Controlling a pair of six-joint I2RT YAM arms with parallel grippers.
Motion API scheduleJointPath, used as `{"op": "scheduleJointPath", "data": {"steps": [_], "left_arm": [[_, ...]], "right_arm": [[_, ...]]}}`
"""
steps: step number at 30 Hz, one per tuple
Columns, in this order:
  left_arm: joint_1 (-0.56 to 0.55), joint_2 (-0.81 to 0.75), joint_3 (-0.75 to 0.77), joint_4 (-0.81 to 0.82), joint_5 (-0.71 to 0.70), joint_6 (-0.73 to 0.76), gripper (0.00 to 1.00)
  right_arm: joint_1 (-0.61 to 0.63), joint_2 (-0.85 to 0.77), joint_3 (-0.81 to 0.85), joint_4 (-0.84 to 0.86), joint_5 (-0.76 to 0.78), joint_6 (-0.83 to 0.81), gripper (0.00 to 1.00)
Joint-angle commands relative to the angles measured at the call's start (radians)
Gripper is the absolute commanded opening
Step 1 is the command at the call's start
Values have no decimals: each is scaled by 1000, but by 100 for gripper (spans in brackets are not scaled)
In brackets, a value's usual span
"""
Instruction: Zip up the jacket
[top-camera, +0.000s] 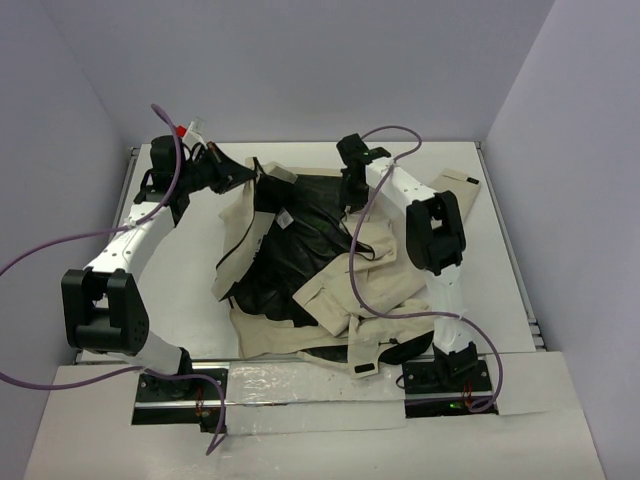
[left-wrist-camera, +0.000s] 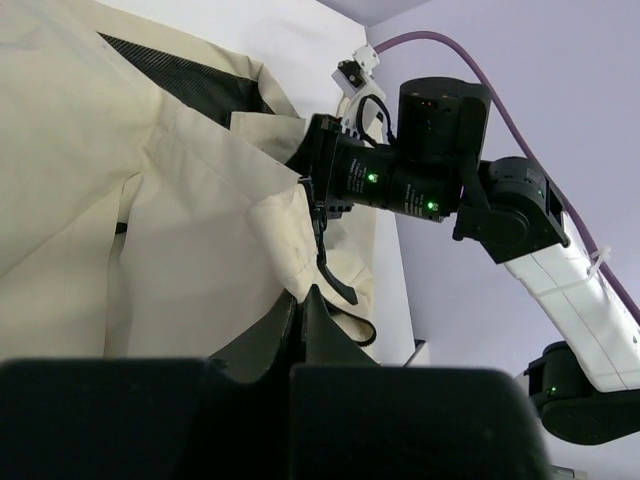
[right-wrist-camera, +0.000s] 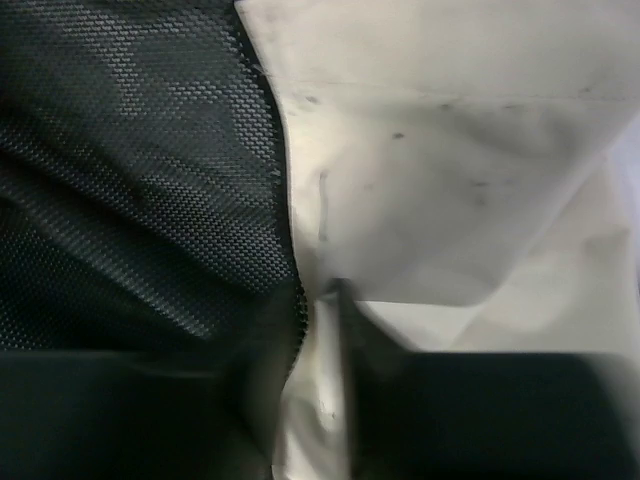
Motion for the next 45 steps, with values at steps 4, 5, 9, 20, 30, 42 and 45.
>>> {"op": "scheduleJointPath", "data": {"steps": [4,5,9,20,30,42,45], "left_arm": [[3,-27,44,4,3,3,0],[3,-25,45,6,2,5,0],[5,-17,55,-25,-9,39,0],[30,-12,66,-27,-29,52,0],[36,-1,75,-9,-15,42,0],[36,-15,67,-8,-5,36,0],[36,-14,62,-5,-2,37,0]], "right_arm": [[-30,-260,-46,43,141,-33,0],[-33,-281,-36,24,144,-44,0],[-28,-343,2,-42,126,-109,0],[154,-436,-182,-256,-55,-255,0],[103,-433,-242,-105,-36,-106,45],[-27,-206,-21,-127,45,-136,96],[2,-227,-80,-106,37,-150,95]]}}
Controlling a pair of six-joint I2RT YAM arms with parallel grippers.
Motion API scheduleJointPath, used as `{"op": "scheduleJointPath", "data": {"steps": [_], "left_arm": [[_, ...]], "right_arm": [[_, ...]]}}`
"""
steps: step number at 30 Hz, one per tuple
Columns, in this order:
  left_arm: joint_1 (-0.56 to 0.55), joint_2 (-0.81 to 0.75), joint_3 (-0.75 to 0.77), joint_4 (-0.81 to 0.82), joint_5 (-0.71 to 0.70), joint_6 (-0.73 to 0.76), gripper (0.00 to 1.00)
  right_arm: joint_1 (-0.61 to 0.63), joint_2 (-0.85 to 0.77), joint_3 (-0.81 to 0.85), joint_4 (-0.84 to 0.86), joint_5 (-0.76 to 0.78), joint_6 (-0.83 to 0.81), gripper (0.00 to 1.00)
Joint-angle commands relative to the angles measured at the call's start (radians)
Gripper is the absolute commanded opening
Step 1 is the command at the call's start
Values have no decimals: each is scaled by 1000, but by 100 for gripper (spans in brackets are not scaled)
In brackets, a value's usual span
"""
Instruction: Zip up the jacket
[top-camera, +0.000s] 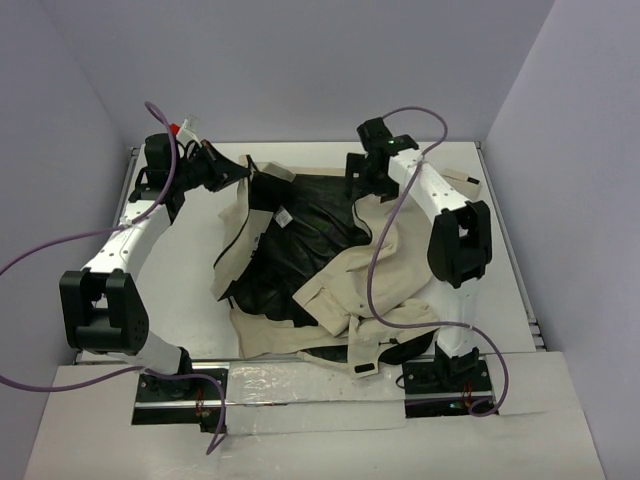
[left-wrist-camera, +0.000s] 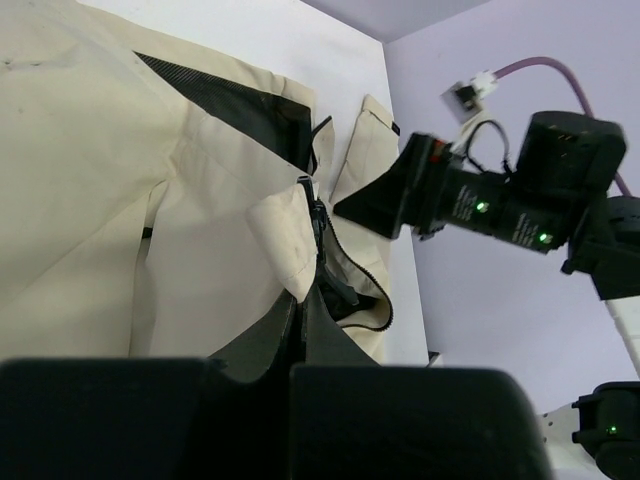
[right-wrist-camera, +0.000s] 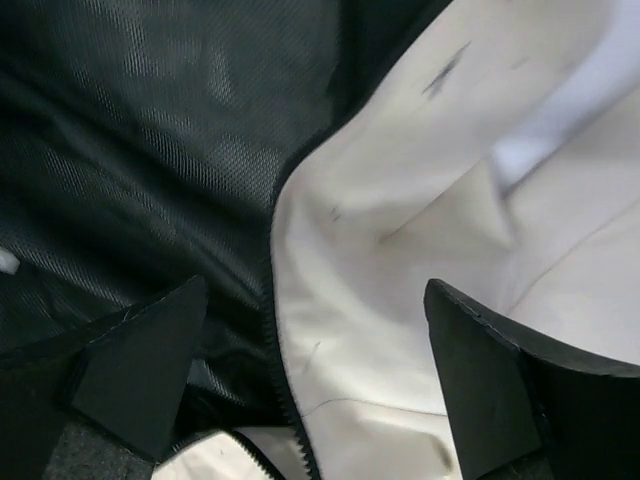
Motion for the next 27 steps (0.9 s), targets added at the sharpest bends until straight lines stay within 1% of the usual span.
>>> {"op": "scheduleJointPath", "data": {"steps": [1,2,3,4,5,6,7,11,13,14,15,16,17,18,19,22,24,25,26,27], "left_arm": [[7,-15,32,41,14,-4,0],[7,-15,27,53,14,-11,0],[7,-10,23,82,18,-15,0],[7,-8,21,90,23,-18,0],[7,1,21,96,30,-19,0],[7,7,24,102,29,-16,0],[7,11,30,101,26,-13,0],[15,25,38,125,48,-34,0],[23,24,25,177,57,-64,0],[27,27,24,177,55,-65,0],[33,34,30,174,49,-68,0],[38,38,38,163,38,-67,0],[41,40,40,160,38,-67,0],[44,39,38,165,36,-71,0],[46,39,38,167,34,-74,0],[57,38,33,171,45,-83,0],[65,28,23,166,41,-83,0],[67,26,21,159,39,-80,0],[68,26,20,158,39,-77,0],[70,23,17,152,37,-74,0]], "right_arm": [[67,-8,-60,-9,4,-45,92],[73,-7,-81,-3,8,-46,88],[82,-4,-109,-4,25,-43,80],[82,-4,-120,-5,41,-38,61],[81,-17,-133,-6,53,-29,24],[78,-47,-149,-1,51,-25,3],[79,-80,-158,2,50,-31,0],[108,-201,-176,-33,51,-65,0],[159,-235,-193,-70,70,-76,0],[203,-245,-203,-91,79,-79,0],[270,-258,-232,-108,106,-75,0],[318,-267,-296,-123,118,-58,0],[344,-275,-299,-123,106,-57,0],[375,-279,-388,-83,70,-27,0],[398,-278,-439,-58,41,-11,0],[452,-228,-497,-28,9,14,1],[467,-161,-471,-53,-32,2,15],[471,-147,-427,-89,-36,-12,25],[476,-140,-422,-94,-37,-14,37],[478,-139,-369,-125,-15,-26,52]]}}
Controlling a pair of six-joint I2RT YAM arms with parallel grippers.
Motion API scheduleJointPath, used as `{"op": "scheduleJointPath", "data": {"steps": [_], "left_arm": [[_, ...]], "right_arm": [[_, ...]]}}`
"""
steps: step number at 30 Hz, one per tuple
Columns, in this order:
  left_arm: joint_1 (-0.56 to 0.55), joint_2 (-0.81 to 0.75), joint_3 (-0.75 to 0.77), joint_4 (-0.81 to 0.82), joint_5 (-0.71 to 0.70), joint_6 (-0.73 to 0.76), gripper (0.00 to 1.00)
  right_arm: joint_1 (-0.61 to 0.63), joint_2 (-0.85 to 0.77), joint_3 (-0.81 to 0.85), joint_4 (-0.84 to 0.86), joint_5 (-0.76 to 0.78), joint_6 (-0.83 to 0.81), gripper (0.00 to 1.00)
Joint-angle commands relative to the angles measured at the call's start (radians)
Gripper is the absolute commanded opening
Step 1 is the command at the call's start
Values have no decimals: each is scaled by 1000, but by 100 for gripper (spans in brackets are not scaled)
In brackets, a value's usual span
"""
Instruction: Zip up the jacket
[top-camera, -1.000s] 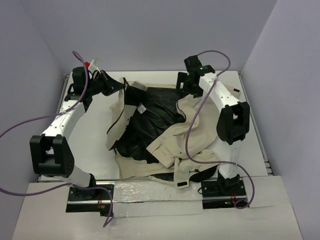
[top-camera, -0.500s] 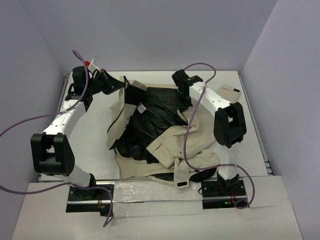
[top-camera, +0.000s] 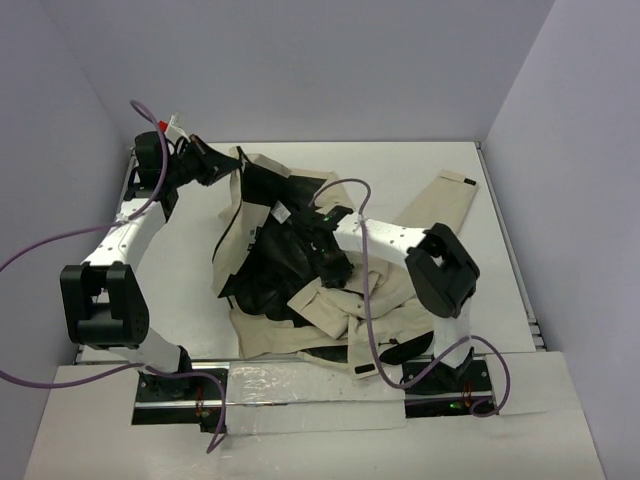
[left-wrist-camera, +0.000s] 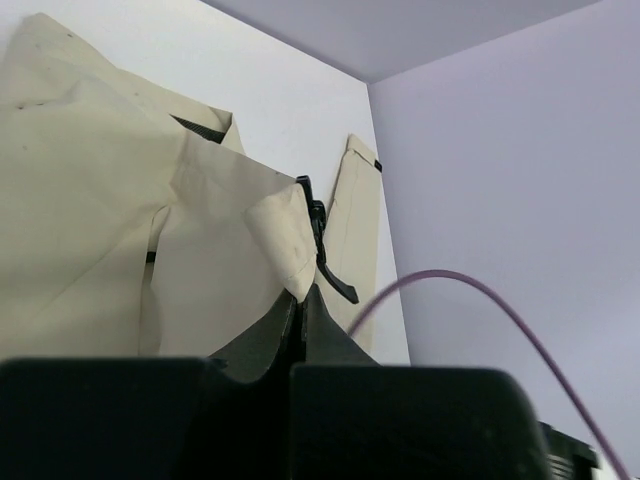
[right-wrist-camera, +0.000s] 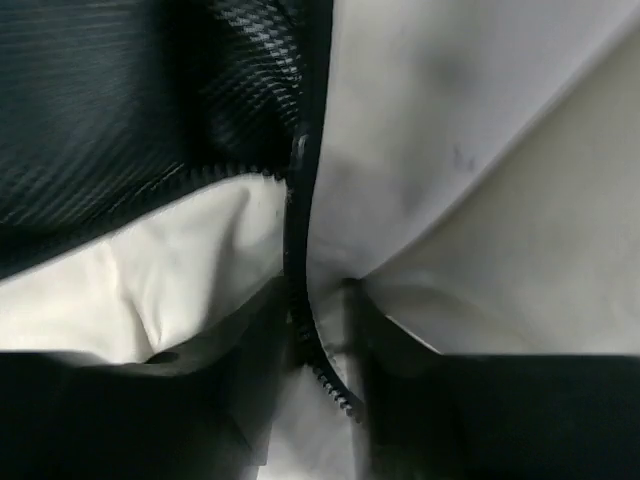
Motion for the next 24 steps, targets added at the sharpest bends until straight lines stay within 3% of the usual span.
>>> {"op": "scheduleJointPath", "data": {"steps": [1,3,5,11,18,24], "left_arm": [[16,-14,13,39,9,-2,0],[18,-15,1,44,10,-7,0],[18,-12,-1,47,17,-9,0],[19,-24,-3,27,11,2,0],[20,-34,-6,14,9,6,0],[20,-58,-9,-21,-8,17,0]], "right_arm": [[-5,12,130,-93,13,-14,62],[-11,9,213,-129,49,-31,72],[-31,14,346,-167,98,-31,75],[-141,53,514,-102,93,0,72],[-254,340,799,-102,22,-1,72],[-292,440,821,-72,-38,-20,72]]}}
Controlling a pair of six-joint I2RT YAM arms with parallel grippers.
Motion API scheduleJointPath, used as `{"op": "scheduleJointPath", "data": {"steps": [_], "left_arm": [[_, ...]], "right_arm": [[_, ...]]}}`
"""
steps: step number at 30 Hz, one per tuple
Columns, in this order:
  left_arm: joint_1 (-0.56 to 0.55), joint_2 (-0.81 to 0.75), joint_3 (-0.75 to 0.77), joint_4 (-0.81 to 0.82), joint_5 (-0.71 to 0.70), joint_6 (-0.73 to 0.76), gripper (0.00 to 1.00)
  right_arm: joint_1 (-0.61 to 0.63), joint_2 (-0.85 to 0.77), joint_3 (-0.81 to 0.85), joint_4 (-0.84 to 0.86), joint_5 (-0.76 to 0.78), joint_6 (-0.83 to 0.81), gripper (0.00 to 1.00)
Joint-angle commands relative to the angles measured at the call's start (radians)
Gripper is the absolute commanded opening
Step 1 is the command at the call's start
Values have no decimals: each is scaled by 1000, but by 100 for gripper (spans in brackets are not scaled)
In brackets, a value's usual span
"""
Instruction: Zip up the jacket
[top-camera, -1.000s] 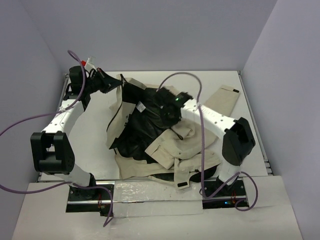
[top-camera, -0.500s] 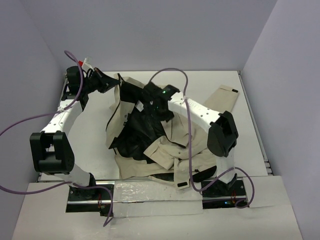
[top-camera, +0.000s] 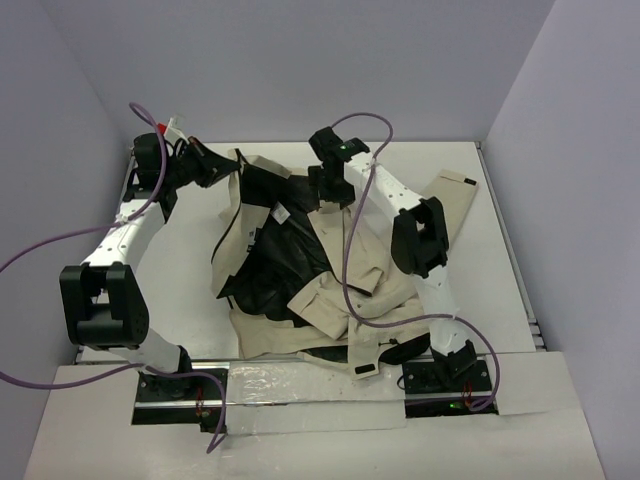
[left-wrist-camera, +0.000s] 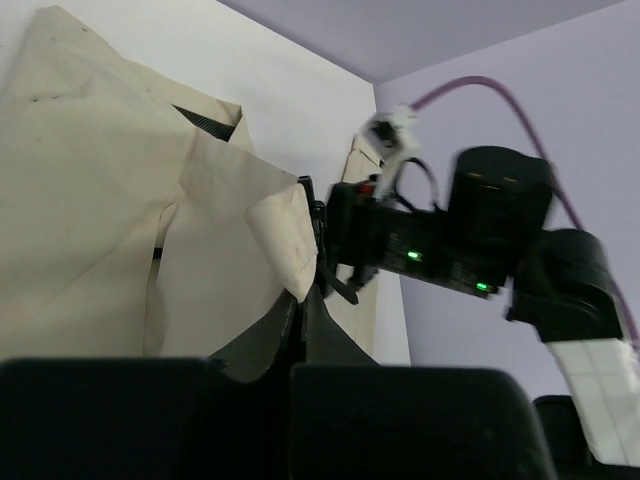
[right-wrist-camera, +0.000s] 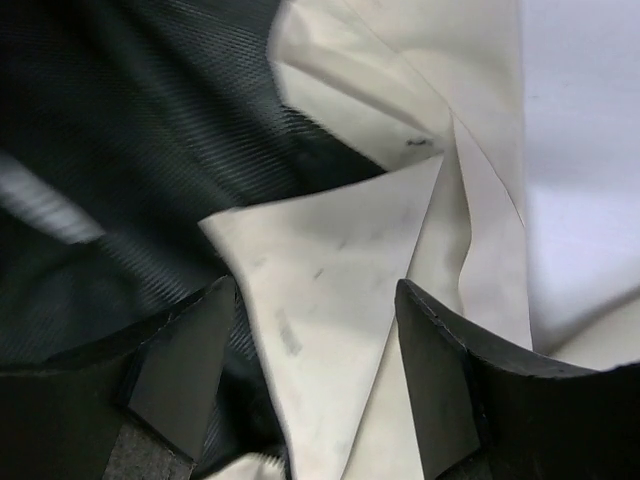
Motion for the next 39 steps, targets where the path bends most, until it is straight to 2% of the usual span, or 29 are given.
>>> {"op": "scheduleJointPath", "data": {"steps": [1,6,16,19,24,27,30,39], "left_arm": [[9,-67,-8,-4,-21,13,0],[9,-88,-28,-13,-8,26,0],[9,-96,-59,-9,-6,16,0],[9,-97,-69,-3,-3,12,0],[9,-100,-68,-13,-7,21,0],[9,-103,-70,-6,-8,15,0],[9,-100,-77,10,-5,5,0],[9,-97,-72,-5,-8,14,0]], "right_arm": [[-1,31,7,12,-53,-17,72],[33,20,-93,88,-63,-21,72],[80,26,-87,112,-74,-8,69],[81,52,-80,108,-62,-8,65],[83,34,-77,107,-5,-10,50],[86,4,-65,104,-12,-30,54],[100,-51,-68,105,-6,-56,67],[123,-101,-100,147,35,-63,69]]}}
